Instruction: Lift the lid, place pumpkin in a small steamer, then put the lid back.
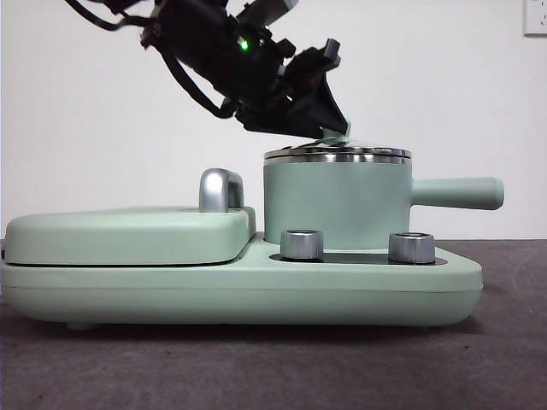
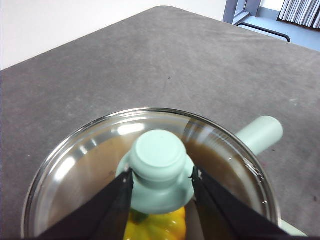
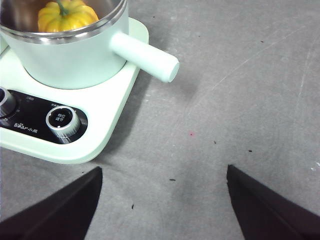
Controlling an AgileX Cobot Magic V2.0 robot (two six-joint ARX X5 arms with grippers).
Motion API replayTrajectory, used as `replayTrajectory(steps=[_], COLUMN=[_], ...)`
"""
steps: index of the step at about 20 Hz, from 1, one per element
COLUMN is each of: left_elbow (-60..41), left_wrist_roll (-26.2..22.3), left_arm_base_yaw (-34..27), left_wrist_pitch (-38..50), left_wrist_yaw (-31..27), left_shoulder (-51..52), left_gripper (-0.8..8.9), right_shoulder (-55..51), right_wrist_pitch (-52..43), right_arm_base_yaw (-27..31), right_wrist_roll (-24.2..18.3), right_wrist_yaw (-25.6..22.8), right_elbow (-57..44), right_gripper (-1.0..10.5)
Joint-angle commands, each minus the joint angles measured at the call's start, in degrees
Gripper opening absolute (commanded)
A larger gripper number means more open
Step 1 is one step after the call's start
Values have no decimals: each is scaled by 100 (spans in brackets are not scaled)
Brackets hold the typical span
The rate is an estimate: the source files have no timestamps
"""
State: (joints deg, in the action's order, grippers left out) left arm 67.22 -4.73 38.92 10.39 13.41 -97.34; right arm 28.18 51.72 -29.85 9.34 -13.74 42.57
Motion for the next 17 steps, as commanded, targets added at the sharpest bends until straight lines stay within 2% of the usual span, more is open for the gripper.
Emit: replayTrajectory(steps=[1, 7, 13, 17], left_elbow=[79, 79, 66, -94], left_wrist_roll=[-15, 52, 1451, 1484], left_arm_base_yaw=[35, 26, -286, -518], left_wrist_pitch=[-109, -1502, -3143, -3757], left_wrist_yaw=[2, 2, 0, -11], left_shoulder=[146, 1088, 2177, 2826], left_gripper=[253, 250, 250, 250], right_shoulder=[13, 15, 251, 734], right_wrist_pitch=[-48, -50, -385, -962], right_arm_base_yaw=[-24, -31, -31, -31], right_wrist_roll=[74, 74, 42, -77], right_wrist_yaw=[-22, 173, 809, 1309], right_elbow=[13, 13, 13, 13], right_gripper=[382, 382, 383, 383])
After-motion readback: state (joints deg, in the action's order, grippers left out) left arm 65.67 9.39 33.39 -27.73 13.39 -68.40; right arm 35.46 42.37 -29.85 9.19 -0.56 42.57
